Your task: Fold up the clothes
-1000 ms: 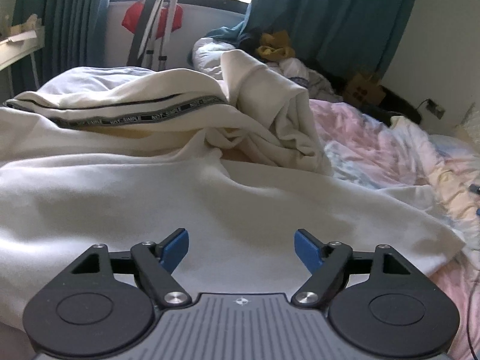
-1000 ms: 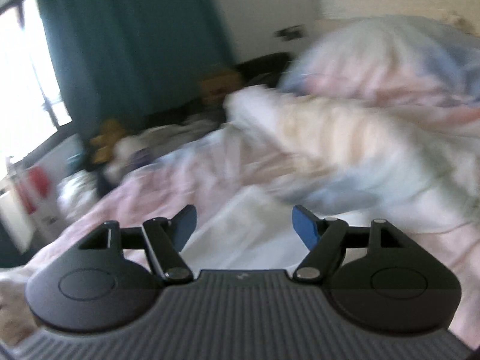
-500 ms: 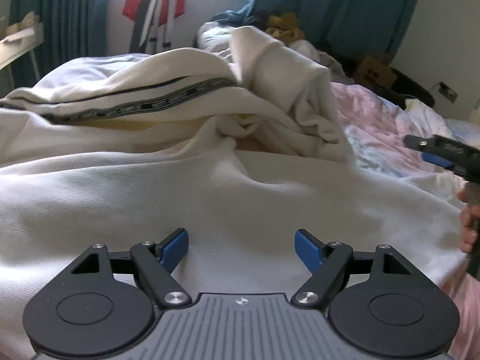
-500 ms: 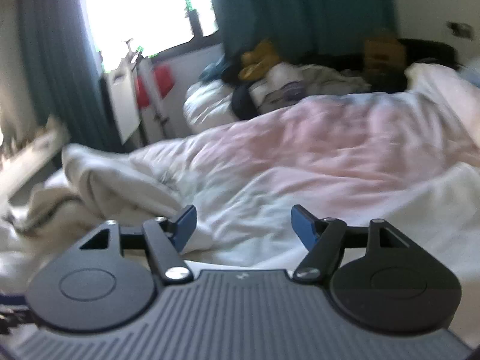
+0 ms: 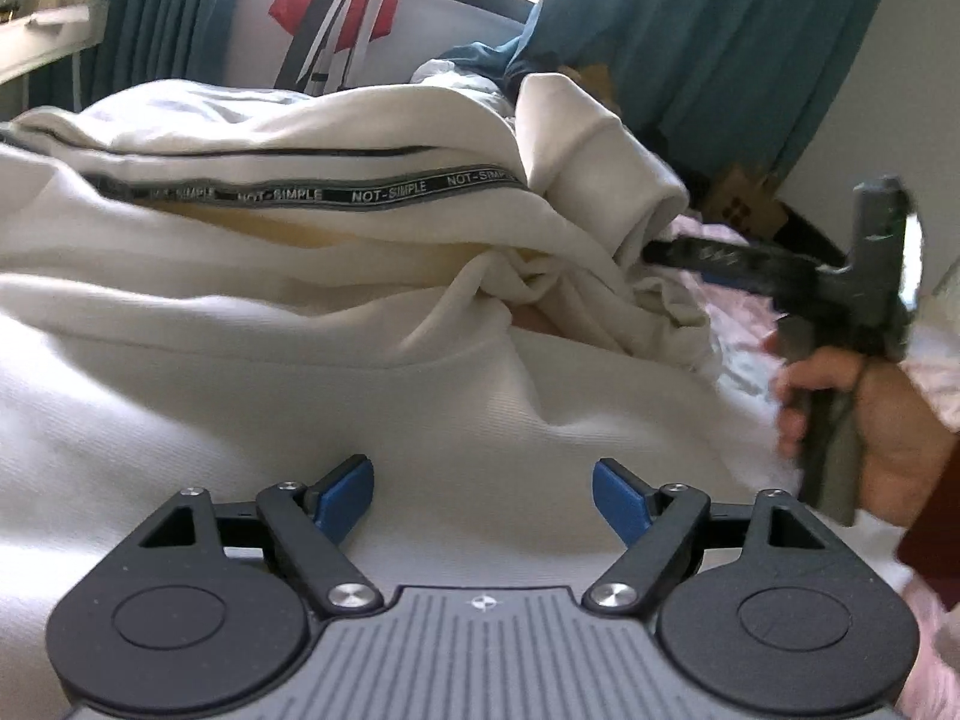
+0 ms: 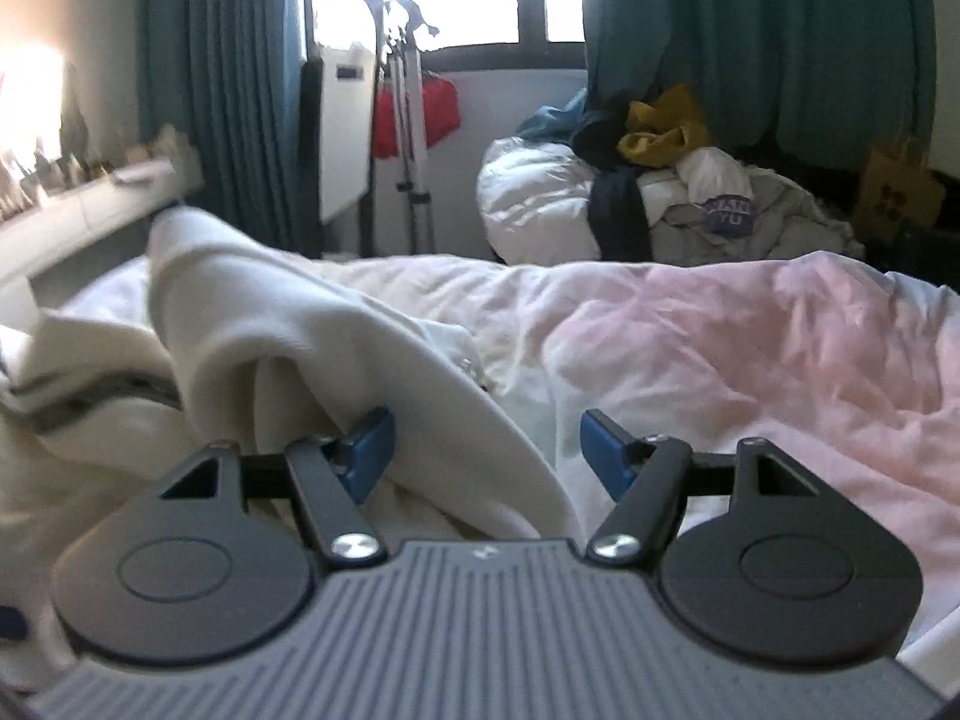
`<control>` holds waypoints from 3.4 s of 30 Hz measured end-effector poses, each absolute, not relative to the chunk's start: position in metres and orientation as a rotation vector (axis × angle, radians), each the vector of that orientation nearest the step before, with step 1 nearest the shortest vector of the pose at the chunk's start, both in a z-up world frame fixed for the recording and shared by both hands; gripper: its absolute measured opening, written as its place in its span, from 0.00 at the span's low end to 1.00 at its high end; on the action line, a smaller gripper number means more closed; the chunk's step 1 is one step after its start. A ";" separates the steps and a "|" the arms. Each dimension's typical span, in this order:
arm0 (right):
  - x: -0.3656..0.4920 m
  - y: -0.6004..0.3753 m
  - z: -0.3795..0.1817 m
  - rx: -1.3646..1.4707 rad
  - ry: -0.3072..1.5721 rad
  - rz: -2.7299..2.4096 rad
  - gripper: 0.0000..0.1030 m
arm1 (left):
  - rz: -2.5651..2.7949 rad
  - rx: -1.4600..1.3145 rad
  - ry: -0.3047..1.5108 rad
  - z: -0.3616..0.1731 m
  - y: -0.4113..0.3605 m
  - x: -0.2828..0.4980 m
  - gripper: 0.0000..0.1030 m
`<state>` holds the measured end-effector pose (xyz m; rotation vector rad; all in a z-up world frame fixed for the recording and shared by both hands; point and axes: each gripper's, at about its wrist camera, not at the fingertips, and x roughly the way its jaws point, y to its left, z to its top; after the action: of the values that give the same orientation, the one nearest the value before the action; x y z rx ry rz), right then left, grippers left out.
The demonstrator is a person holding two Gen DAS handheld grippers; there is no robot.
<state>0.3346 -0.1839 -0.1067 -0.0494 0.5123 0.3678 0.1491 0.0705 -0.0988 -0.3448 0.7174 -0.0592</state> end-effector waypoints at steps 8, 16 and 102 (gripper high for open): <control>0.350 -0.209 -0.096 0.113 0.578 0.365 0.13 | -0.058 -0.360 0.706 -0.097 0.070 0.149 0.82; 0.364 -0.281 -0.011 0.127 0.367 0.206 0.09 | -0.070 -0.424 0.683 -0.096 0.075 0.149 0.82; 0.257 -0.495 -0.109 0.537 0.485 -0.213 0.73 | -0.038 -0.376 0.573 -0.040 0.067 0.090 0.84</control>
<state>0.2572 -0.4953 -0.1092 0.5370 0.4849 -0.2132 0.0902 0.0665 -0.0401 -0.3765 0.5731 -0.0382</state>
